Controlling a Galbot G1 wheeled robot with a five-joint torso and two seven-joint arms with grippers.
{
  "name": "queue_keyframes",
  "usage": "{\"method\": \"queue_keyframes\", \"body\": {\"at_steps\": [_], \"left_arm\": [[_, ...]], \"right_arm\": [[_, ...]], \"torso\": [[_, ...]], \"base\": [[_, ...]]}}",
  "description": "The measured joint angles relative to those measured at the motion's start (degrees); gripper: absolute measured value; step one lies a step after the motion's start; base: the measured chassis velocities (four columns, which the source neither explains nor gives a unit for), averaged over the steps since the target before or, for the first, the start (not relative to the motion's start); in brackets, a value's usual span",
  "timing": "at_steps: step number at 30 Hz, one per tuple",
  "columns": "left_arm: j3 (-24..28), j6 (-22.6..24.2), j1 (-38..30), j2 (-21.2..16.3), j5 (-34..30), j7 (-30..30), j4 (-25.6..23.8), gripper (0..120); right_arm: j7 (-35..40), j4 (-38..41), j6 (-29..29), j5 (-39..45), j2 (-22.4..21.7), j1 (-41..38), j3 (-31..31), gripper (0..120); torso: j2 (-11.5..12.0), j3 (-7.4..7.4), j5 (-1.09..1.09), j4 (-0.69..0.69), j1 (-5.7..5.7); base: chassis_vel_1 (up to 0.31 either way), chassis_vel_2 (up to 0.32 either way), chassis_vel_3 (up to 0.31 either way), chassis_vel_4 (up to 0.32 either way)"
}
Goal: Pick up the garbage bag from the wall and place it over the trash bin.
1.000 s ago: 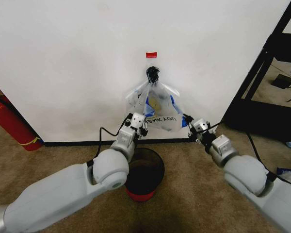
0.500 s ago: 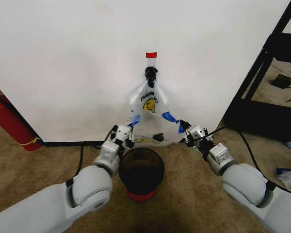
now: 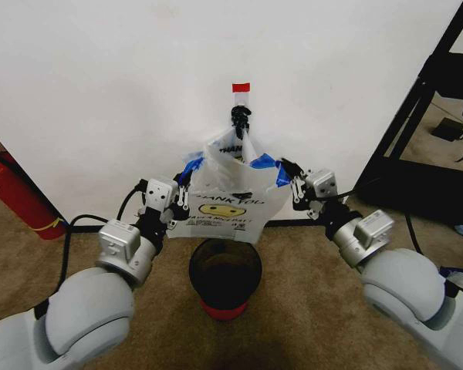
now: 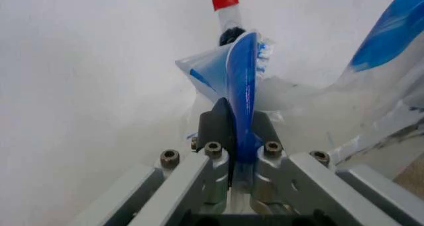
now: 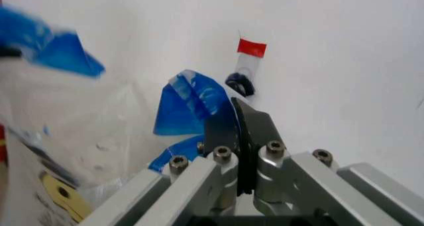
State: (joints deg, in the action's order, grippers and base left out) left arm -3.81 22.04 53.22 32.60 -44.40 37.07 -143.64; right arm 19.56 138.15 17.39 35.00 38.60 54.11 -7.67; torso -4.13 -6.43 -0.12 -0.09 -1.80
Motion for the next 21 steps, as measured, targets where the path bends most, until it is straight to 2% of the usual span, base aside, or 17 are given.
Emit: {"method": "queue_keyframes", "body": {"at_steps": [5,12,18,21], "left_arm": [[-0.84,0.08,0.65,-0.12,-0.87,0.12,0.00,2],[-0.93,0.10,1.51,1.23,-1.23,0.22,0.11,2],[0.44,0.05,3.71,6.42,-1.25,0.97,0.23,2],[0.94,-0.34,5.96,11.29,-2.15,2.38,2.09,0]], "right_arm": [[3.61,1.26,0.36,6.67,0.63,-0.16,-0.66,0],[5.38,1.60,-0.49,11.21,1.17,0.08,-1.70,0],[5.35,-0.26,-1.79,8.33,4.17,3.26,-0.11,0],[5.22,-3.44,-2.98,6.48,8.29,3.73,2.02,0]], "torso": [[0.00,0.00,0.01,0.00,0.00],[0.00,0.00,0.02,0.00,0.00],[0.00,0.00,0.02,-0.01,0.00],[0.00,0.00,0.02,-0.01,0.00]], "base": [[0.000,0.000,0.000,0.000],[0.000,0.000,0.000,0.000],[0.000,0.000,0.000,0.000],[0.000,0.000,0.000,0.000]]}}
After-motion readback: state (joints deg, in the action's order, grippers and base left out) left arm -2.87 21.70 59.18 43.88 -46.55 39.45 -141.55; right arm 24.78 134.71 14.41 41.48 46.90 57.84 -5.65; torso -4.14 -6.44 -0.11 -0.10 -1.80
